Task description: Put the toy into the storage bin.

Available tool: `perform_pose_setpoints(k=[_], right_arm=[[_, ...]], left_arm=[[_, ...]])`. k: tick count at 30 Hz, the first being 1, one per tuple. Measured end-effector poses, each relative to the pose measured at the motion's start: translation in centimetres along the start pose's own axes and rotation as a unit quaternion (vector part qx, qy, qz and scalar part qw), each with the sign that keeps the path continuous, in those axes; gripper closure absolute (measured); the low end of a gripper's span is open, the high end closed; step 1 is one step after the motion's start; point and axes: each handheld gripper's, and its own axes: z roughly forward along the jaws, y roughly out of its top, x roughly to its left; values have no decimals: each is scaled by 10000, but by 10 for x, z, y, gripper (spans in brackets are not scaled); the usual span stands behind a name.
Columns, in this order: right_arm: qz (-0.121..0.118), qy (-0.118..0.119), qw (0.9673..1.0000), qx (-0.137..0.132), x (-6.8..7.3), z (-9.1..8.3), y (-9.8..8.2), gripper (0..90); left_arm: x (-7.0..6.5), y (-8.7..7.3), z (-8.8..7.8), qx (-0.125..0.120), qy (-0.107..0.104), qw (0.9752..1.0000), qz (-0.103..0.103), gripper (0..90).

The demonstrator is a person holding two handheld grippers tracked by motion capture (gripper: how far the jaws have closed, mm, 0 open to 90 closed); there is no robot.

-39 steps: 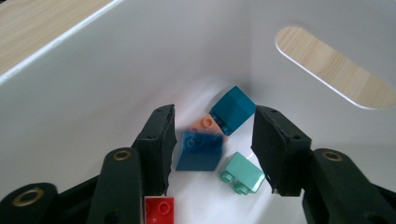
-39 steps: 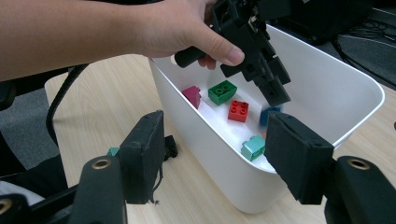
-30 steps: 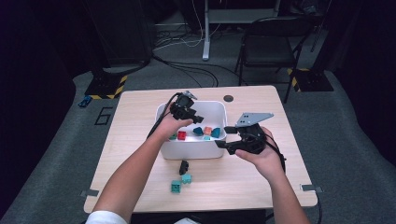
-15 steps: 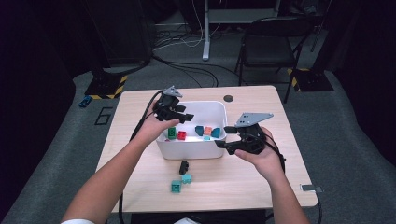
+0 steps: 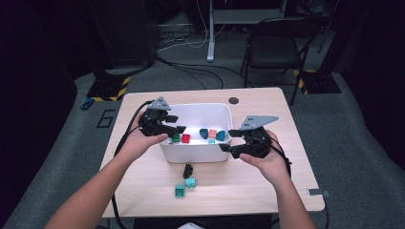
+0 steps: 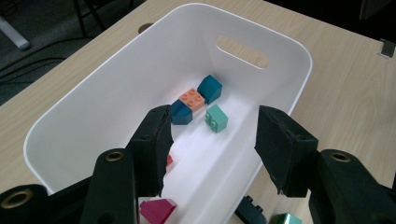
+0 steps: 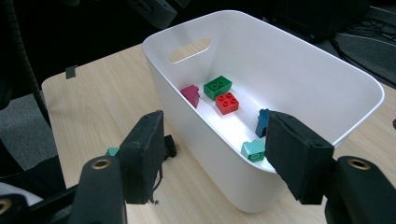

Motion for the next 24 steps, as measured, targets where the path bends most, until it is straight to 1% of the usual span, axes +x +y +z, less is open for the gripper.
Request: perform_pose_setpoints(k=[3,6,10,13,14,15,17,18,20,23,24], right_arm=[[-4,8,10000,-3,1,0,0,373],[4,7,10000,-18,1,-1,1,373],[-11,6,10000,-38,1,-2,1,373],[-7,-1,10000,-40,1,-2,1,373],[-5,-1,10000,-36,1,-2,1,373],[-5,2,10000,-28,2,-2,1,373],[-13,4,10000,-25,2,-1,1,373],[-13,4,10000,-25,2,-1,1,373],[-28,8,10000,-15,3,0,1,373],[-32,10,10000,-15,3,0,1,373],[-28,8,10000,-16,3,0,1,373]], left_arm=[[-3,-7,-5,-37,-28,10000,-43,456],[-8,-14,-11,-4,-5,10000,16,456],[-17,-24,-19,-22,40,9999,129,456],[-22,-31,-25,-11,38,9999,146,456],[-24,-33,-28,8,77,9998,198,456],[-25,-34,-29,5,88,9998,200,456],[-28,-40,-32,-7,84,9998,164,456],[-28,-40,-32,-7,84,9998,164,455],[-31,-48,-33,13,49,9999,127,455],[-35,-58,-30,81,-56,9999,56,452],[-39,-67,-25,126,-98,9999,-10,450]])
